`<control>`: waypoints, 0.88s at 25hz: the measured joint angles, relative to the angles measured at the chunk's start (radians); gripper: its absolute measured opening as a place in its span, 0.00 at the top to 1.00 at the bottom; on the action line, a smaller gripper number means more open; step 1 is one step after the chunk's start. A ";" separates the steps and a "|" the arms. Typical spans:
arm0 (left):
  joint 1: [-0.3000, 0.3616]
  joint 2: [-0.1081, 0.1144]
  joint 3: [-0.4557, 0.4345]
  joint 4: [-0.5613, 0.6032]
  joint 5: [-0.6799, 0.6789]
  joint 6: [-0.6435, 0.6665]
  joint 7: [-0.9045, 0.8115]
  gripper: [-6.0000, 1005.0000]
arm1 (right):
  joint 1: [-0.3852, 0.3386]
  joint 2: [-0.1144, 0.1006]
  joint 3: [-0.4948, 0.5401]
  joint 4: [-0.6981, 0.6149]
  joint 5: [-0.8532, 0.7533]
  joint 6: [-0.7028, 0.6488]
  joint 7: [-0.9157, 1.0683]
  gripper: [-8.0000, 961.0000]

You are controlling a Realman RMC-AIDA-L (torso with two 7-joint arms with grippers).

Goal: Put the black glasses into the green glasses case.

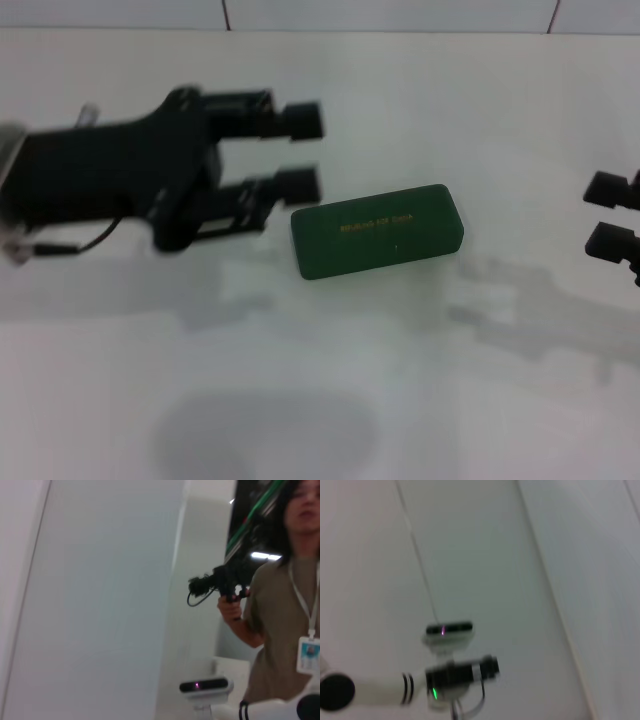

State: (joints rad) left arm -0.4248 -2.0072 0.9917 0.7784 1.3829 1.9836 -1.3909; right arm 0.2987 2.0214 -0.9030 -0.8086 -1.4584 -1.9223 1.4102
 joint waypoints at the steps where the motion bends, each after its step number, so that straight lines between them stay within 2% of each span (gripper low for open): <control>1: 0.000 0.000 0.000 0.000 0.000 0.000 0.000 0.60 | 0.012 0.000 -0.008 0.013 0.013 -0.008 -0.002 0.63; 2: 0.051 0.000 0.002 0.015 0.016 0.001 0.020 0.57 | 0.027 0.000 -0.016 0.025 0.024 -0.018 -0.003 0.58; 5: 0.080 0.004 0.003 0.016 0.051 0.003 0.045 0.48 | 0.067 -0.001 -0.029 0.040 0.031 -0.043 -0.004 0.46; 8: 0.091 0.005 -0.002 0.015 0.077 0.004 0.064 0.38 | 0.108 0.001 -0.043 0.040 0.034 -0.081 0.002 0.38; 11: 0.093 0.004 -0.003 -0.003 0.090 0.002 0.088 0.39 | 0.128 0.001 -0.065 0.042 0.036 -0.091 0.007 0.31; 15: 0.092 -0.002 -0.032 -0.046 0.112 -0.007 0.124 0.39 | 0.140 0.001 -0.116 0.036 0.036 -0.082 0.007 0.31; 22: 0.085 -0.006 -0.034 -0.084 0.151 -0.007 0.141 0.39 | 0.141 0.000 -0.127 0.044 0.035 -0.075 0.007 0.31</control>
State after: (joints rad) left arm -0.3398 -2.0127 0.9577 0.6939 1.5338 1.9771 -1.2503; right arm 0.4401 2.0217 -1.0300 -0.7642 -1.4235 -1.9973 1.4176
